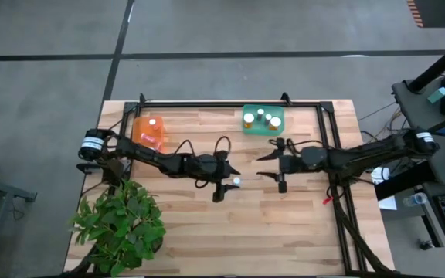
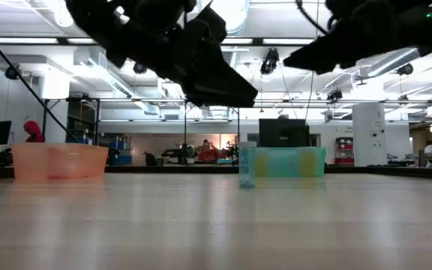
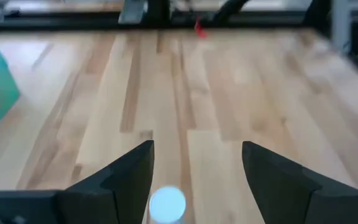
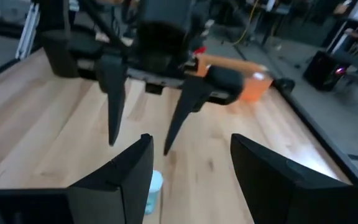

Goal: Pick and place medicine bottles into bin by pill shape (circle, oval)
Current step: Put the blue tablet bottle into the orange bin

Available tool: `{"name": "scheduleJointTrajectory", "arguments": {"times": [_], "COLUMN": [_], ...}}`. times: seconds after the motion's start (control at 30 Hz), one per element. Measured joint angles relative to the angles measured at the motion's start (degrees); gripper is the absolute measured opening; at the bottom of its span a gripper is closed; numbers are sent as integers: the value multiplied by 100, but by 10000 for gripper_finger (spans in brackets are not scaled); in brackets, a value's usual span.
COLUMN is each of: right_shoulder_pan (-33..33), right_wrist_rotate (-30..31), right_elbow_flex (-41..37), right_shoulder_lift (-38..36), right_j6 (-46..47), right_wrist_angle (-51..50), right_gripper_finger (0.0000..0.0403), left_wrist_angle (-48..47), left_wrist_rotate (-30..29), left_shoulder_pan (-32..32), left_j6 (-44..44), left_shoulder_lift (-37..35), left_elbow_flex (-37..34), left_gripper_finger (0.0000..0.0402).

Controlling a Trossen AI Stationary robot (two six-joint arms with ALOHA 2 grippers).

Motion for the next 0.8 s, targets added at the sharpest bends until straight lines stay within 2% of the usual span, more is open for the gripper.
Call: {"name": "scheduleJointTrajectory", "arguments": {"times": [0.1, 0.23, 0.5, 0.57, 0.8], "right_shoulder_pan": [0, 0, -12, -13, -26], "right_wrist_rotate": [129, 473, 1047, 1081, 1093], "right_elbow_flex": [-191, -370, -396, -363, -451], "right_shoulder_lift": [-444, -926, -1697, -1793, -2017], "right_j6": [0, -138, -939, -1028, -1073], "right_wrist_angle": [4, -6, 1, 27, -218], "right_gripper_finger": [203, 203, 203, 203, 203], "left_wrist_angle": [-909, -1570, -1849, -2313, -2487], "left_wrist_rotate": [-333, -640, -650, -694, -694], "left_shoulder_pan": [-84, -106, -183, -180, -144], "left_j6": [8, -1, -40, -47, -7], "left_shoulder_lift": [0, 0, 401, 405, 637], "left_elbow_flex": [402, 744, 1130, 1266, 1465], "left_gripper_finger": [226, 226, 226, 226, 226]}}
